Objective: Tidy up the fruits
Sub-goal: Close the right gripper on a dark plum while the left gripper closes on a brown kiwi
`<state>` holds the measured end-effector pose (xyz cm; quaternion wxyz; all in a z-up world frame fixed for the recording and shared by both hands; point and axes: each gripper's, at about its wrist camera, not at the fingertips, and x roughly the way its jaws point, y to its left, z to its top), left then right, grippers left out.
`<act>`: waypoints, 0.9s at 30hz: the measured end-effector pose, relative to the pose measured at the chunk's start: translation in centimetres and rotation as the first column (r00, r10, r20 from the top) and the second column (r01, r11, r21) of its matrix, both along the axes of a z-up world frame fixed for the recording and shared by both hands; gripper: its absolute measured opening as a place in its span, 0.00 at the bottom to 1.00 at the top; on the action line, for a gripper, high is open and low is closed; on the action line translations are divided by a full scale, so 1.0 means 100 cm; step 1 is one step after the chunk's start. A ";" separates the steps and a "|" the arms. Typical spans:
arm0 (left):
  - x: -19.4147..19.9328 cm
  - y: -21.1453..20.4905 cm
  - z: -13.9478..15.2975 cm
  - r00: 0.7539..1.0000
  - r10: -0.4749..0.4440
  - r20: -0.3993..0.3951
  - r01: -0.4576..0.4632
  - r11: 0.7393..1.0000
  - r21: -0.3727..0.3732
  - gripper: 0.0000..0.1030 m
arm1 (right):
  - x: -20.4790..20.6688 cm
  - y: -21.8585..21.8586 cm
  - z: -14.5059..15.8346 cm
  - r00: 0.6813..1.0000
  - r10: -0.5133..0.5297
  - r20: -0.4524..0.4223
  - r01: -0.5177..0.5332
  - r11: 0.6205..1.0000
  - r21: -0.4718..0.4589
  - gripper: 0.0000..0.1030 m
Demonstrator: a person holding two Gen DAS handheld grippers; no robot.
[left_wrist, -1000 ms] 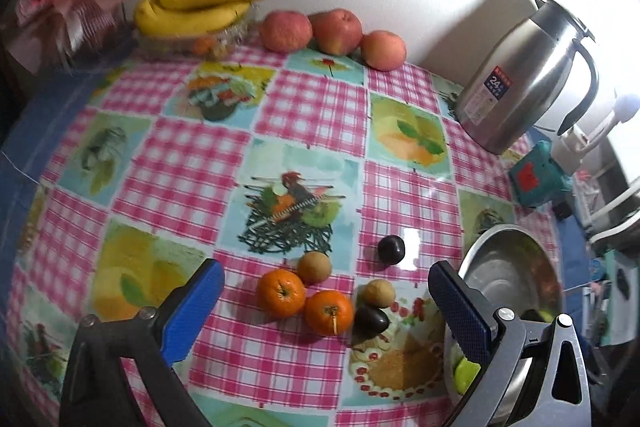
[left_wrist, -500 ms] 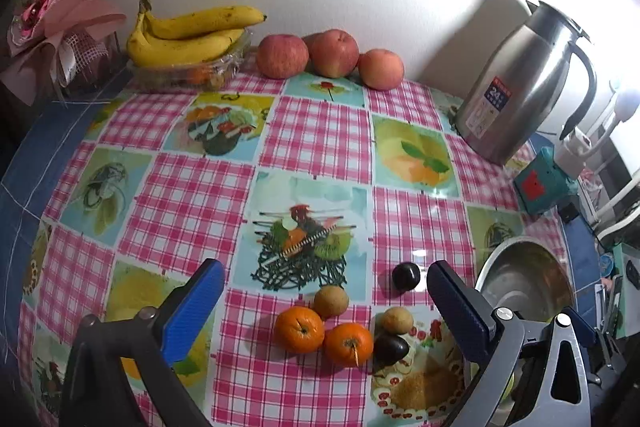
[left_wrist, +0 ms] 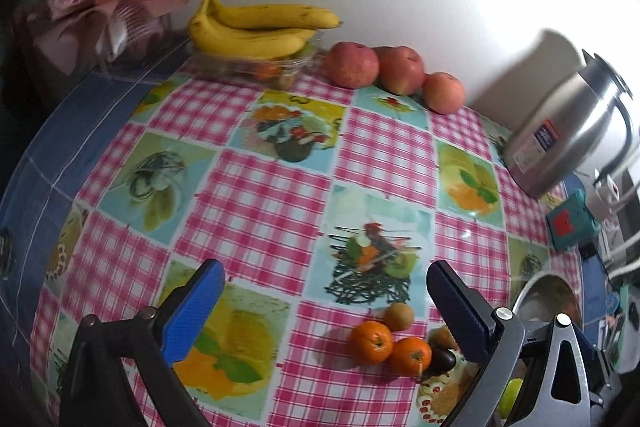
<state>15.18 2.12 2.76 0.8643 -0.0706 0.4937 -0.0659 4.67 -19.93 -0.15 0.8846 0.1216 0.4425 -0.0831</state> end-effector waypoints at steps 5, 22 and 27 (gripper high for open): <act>0.003 0.009 -0.007 0.999 0.025 -0.027 -0.026 0.999 -0.031 1.00 | 0.010 0.014 0.004 0.999 0.036 0.004 -0.036 0.999 0.001 0.95; 0.014 -0.009 -0.034 0.994 -0.007 -0.111 0.003 0.999 -0.037 1.00 | 0.044 0.010 -0.002 1.000 0.008 -0.016 -0.007 1.000 0.013 0.95; 0.022 -0.014 -0.037 0.990 -0.010 -0.139 0.011 1.000 0.005 1.00 | 0.056 0.004 0.000 0.999 -0.008 -0.033 0.010 0.998 0.068 0.95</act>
